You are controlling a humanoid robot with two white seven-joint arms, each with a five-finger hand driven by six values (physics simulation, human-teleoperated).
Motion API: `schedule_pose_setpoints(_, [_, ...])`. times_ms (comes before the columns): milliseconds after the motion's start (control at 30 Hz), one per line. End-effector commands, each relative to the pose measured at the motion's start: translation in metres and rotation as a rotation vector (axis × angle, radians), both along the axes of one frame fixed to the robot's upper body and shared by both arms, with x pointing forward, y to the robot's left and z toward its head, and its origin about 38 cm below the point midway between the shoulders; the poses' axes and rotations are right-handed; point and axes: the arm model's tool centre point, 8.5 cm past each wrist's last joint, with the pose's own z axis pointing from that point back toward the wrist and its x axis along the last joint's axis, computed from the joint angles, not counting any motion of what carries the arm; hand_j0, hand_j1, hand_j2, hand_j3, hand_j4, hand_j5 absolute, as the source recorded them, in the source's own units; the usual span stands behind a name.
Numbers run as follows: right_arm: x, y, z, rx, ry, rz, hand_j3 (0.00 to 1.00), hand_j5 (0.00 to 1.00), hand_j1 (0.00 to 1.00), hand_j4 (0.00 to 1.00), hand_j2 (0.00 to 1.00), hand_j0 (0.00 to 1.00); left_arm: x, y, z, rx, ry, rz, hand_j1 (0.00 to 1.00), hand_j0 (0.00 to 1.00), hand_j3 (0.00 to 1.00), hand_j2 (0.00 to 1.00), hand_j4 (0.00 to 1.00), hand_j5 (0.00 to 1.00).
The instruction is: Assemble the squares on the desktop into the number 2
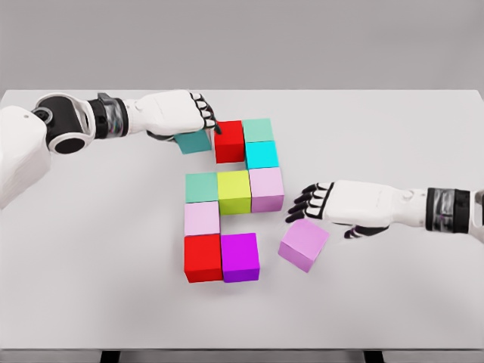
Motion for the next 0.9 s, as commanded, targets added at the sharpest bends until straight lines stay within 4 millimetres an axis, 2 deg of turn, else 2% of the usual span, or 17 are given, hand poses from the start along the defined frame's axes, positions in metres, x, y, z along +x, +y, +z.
schedule_pose_setpoints(0, [0.006, -0.015, 0.015, -0.008, -0.037, -0.039, 0.95, 0.95, 0.95, 0.95, 0.95, 0.95, 0.000, 0.000, 0.001, -0.008, 0.000, 0.001, 0.94, 0.94, 0.94, 0.94, 0.94, 0.94])
schedule_pose_setpoints(33, [0.007, -0.021, 0.020, -0.016, -0.051, -0.052, 0.94, 0.94, 0.94, 0.94, 0.94, 0.94, 0.000, 0.000, 0.002, -0.008, -0.002, 0.001, 0.95, 0.95, 0.95, 0.95, 0.95, 0.95])
schedule_pose_setpoints(100, [0.010, -0.028, 0.028, -0.022, -0.079, -0.073, 0.86, 0.86, 0.86, 0.86, 0.86, 0.86, 0.000, -0.001, 0.002, -0.009, -0.001, 0.000, 0.99, 0.99, 0.99, 0.99, 0.99, 0.99])
schedule_pose_setpoints(200, [0.010, -0.032, 0.028, -0.055, -0.090, -0.080, 0.78, 0.78, 0.78, 0.78, 0.78, 0.78, 0.000, -0.003, 0.001, -0.011, -0.001, -0.004, 1.00, 1.00, 1.00, 1.00, 1.00, 1.00])
schedule_pose_setpoints(333, [0.012, -0.034, 0.023, -0.104, -0.111, -0.086, 0.58, 0.58, 0.58, 0.58, 0.58, 0.58, 0.000, -0.003, 0.002, -0.016, -0.002, -0.005, 1.00, 1.00, 1.00, 1.00, 1.00, 1.00])
schedule_pose_setpoints(467, [0.015, -0.036, 0.016, -0.185, -0.153, -0.097, 0.57, 0.57, 0.57, 0.57, 0.57, 0.57, 0.001, 0.002, 0.007, -0.048, 0.012, 0.005, 1.00, 1.00, 1.00, 1.00, 1.00, 1.00])
schedule_pose_setpoints(600, [0.016, -0.038, 0.013, -0.229, -0.173, -0.099, 0.57, 0.57, 0.57, 0.57, 0.57, 0.57, 0.002, 0.028, 0.016, -0.067, 0.018, 0.051, 1.00, 1.00, 1.00, 1.00, 1.00, 1.00])
schedule_pose_setpoints(700, [0.016, -0.037, 0.011, -0.252, -0.187, -0.096, 0.57, 0.57, 0.57, 0.57, 0.57, 0.57, 0.002, 0.058, 0.026, -0.084, 0.018, 0.103, 1.00, 1.00, 1.00, 1.00, 1.00, 1.00])
schedule_pose_setpoints(767, [0.018, -0.027, 0.007, -0.245, -0.199, -0.089, 0.57, 0.57, 0.57, 0.57, 0.57, 0.57, 0.002, 0.083, 0.038, -0.098, 0.004, 0.148, 1.00, 1.00, 1.00, 1.00, 1.00, 1.00])
schedule_pose_setpoints(867, [0.019, -0.022, 0.005, -0.248, -0.211, -0.086, 0.58, 0.58, 0.58, 0.58, 0.58, 0.58, 0.000, 0.103, 0.043, -0.086, -0.005, 0.186, 0.86, 0.86, 0.86, 0.86, 0.86, 0.86])
